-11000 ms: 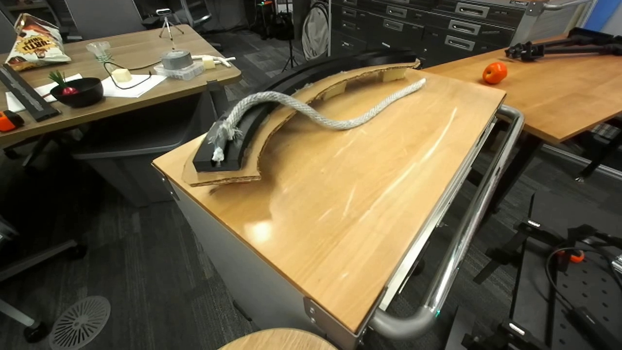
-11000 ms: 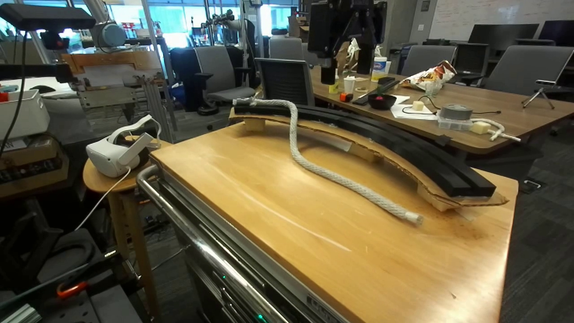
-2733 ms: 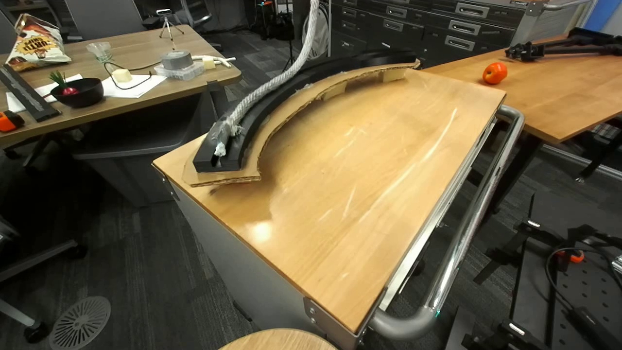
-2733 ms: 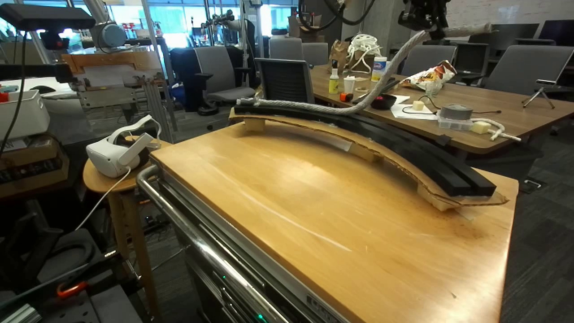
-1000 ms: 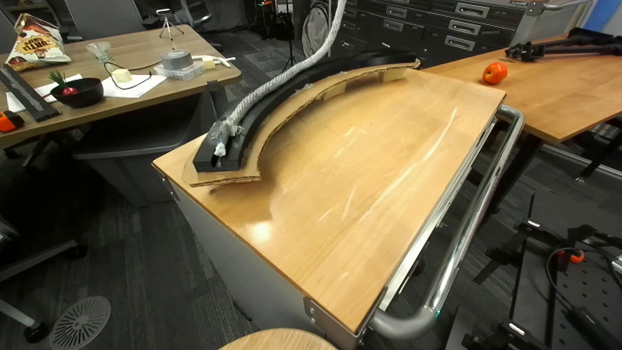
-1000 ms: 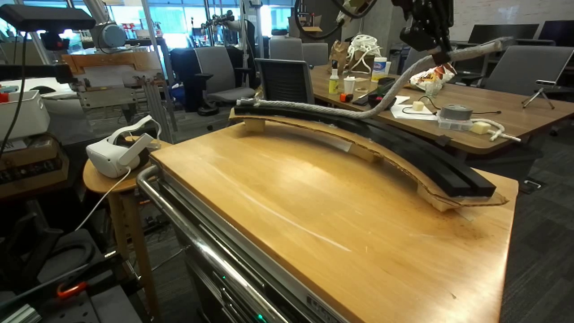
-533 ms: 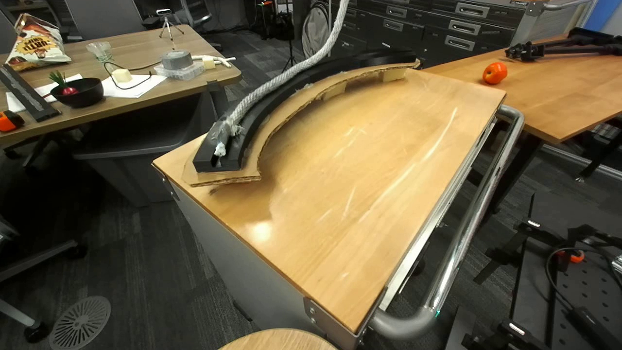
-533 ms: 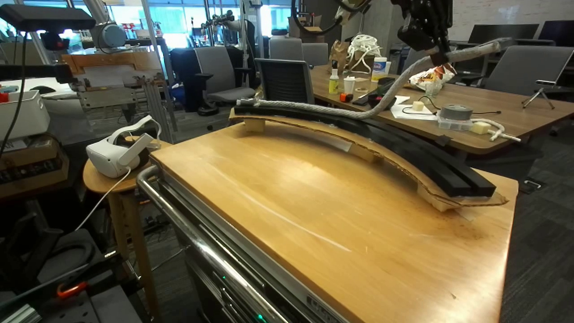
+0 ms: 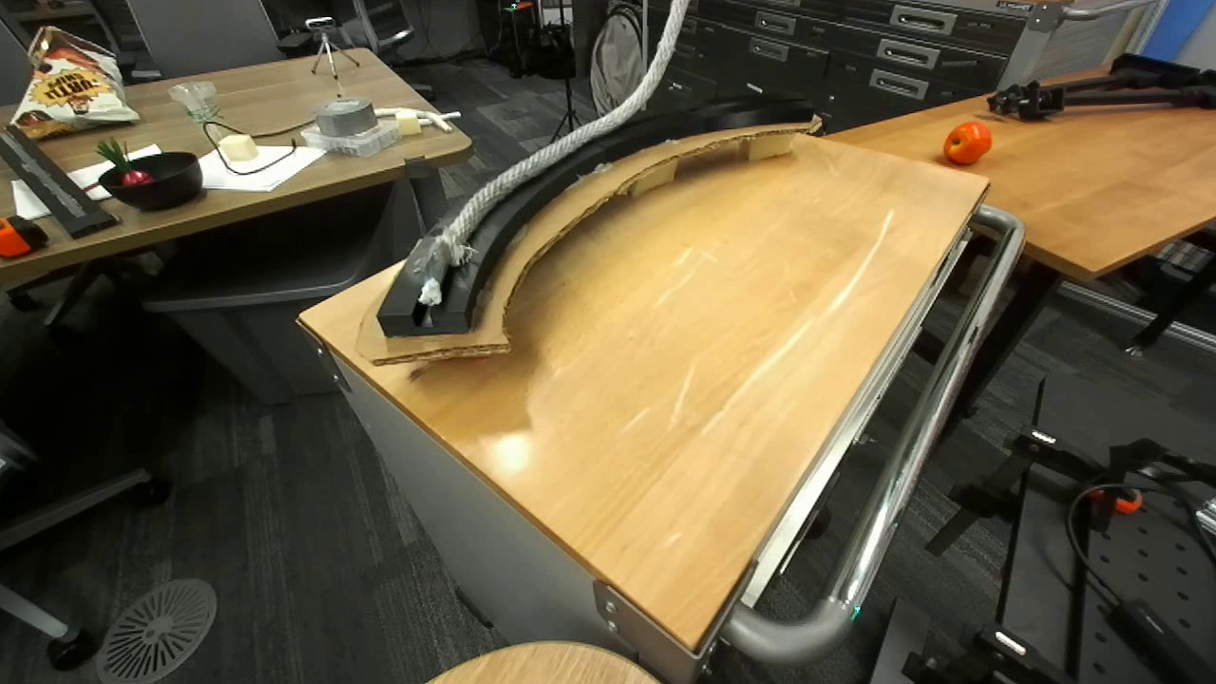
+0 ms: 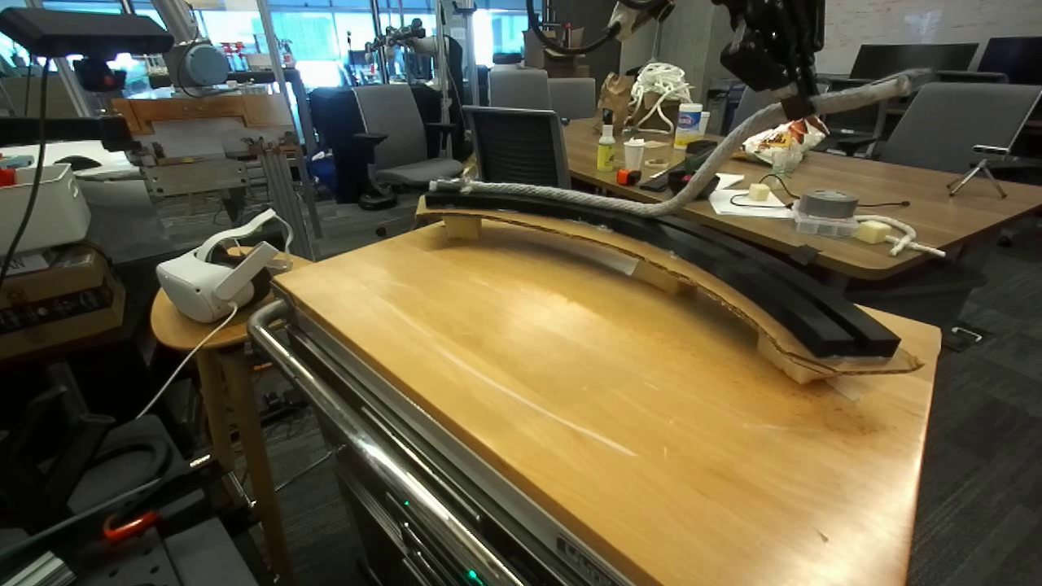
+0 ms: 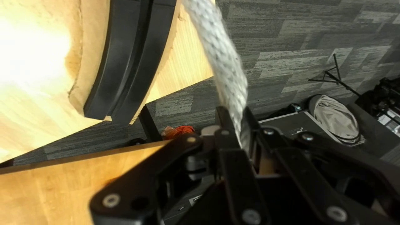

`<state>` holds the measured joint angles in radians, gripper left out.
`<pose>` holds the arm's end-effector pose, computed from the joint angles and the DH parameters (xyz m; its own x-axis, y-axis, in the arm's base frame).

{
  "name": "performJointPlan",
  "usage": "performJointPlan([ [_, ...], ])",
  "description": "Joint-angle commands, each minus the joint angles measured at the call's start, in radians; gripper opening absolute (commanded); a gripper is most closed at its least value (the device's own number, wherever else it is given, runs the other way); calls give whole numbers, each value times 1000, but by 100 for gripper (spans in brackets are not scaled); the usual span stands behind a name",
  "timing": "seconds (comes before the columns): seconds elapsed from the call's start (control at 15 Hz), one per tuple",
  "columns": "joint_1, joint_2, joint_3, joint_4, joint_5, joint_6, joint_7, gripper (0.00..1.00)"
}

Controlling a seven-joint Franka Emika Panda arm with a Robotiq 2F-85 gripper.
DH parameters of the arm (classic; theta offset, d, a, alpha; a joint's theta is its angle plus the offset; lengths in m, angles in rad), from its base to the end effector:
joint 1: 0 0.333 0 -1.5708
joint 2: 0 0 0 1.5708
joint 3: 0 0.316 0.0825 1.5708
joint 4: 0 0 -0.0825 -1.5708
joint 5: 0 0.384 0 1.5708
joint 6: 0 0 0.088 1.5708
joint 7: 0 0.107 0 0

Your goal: Put the rope along the center of the black object

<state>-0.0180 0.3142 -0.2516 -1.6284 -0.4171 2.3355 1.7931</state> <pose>0.6639 -0.1695 0.4880 -0.2928 -0.8826 0.3679 -0.9050 0.1317 -0.4044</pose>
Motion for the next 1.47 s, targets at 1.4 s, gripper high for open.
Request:
performJointPlan([
  [1.4,-3,77,-4,78,-30,-223,7,3],
])
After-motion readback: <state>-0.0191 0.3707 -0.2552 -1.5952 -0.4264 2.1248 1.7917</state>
